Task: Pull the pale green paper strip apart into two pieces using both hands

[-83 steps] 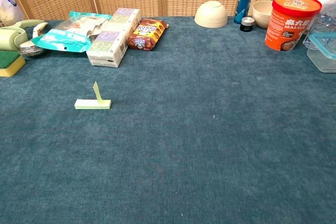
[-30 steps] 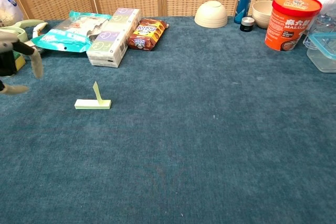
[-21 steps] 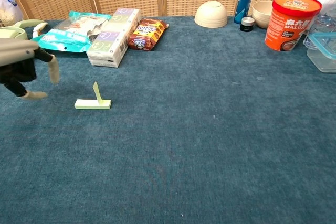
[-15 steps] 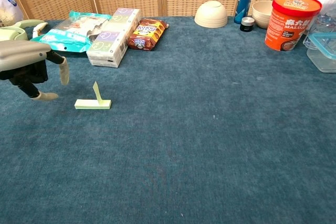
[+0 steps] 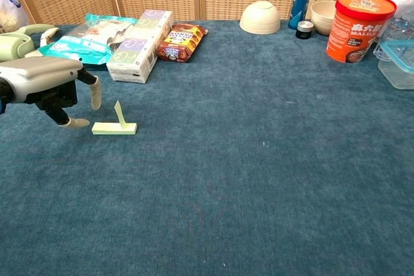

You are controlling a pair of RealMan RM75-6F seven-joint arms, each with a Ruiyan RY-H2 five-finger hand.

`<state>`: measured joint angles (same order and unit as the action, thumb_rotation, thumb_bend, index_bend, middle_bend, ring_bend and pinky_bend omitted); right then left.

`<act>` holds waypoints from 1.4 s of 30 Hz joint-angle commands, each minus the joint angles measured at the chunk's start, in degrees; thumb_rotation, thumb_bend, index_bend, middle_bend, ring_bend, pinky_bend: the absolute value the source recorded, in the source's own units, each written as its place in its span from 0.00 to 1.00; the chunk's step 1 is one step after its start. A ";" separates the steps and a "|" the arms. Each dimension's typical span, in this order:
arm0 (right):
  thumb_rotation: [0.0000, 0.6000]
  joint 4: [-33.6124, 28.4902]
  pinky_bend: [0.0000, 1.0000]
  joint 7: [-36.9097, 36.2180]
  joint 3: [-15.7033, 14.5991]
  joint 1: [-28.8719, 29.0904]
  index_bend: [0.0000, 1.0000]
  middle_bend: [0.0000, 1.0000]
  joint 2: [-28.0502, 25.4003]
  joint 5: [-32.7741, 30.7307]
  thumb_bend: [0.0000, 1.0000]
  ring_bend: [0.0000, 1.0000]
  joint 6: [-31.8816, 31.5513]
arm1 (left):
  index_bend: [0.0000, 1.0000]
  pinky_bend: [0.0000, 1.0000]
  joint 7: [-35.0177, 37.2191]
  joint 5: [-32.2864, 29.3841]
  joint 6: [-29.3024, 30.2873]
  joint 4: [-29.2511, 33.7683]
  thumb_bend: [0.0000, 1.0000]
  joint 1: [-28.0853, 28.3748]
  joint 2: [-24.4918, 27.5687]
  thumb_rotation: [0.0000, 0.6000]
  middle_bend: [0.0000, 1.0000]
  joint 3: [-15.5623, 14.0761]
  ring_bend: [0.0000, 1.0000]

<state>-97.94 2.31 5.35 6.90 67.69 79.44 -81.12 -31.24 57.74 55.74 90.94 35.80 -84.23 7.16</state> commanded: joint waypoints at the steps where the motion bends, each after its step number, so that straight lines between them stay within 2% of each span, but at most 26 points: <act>1: 1.00 0.14 0.11 -0.14 -0.03 -0.07 0.07 0.25 0.03 0.01 0.45 0.20 0.00 | 0.45 1.00 -0.49 -0.64 0.02 -0.24 0.26 0.29 -0.49 1.00 1.00 -0.29 0.99; 19: 1.00 0.56 0.11 -0.88 -0.09 -0.64 0.07 0.25 0.01 -0.12 0.45 0.20 -0.20 | 0.45 1.00 -1.77 -2.85 0.64 -1.11 0.26 1.91 -3.02 1.00 1.00 -1.14 0.99; 42: 1.00 0.55 0.11 -1.35 -0.19 -1.62 0.07 0.25 -0.36 -0.43 0.45 0.20 -0.76 | 0.45 1.00 -2.79 -6.21 0.05 -2.08 0.26 3.42 -3.68 1.00 1.00 -1.91 0.99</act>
<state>-97.39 0.96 5.16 5.27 67.33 79.00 -81.88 -34.02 51.54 55.80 88.87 39.21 -87.90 5.27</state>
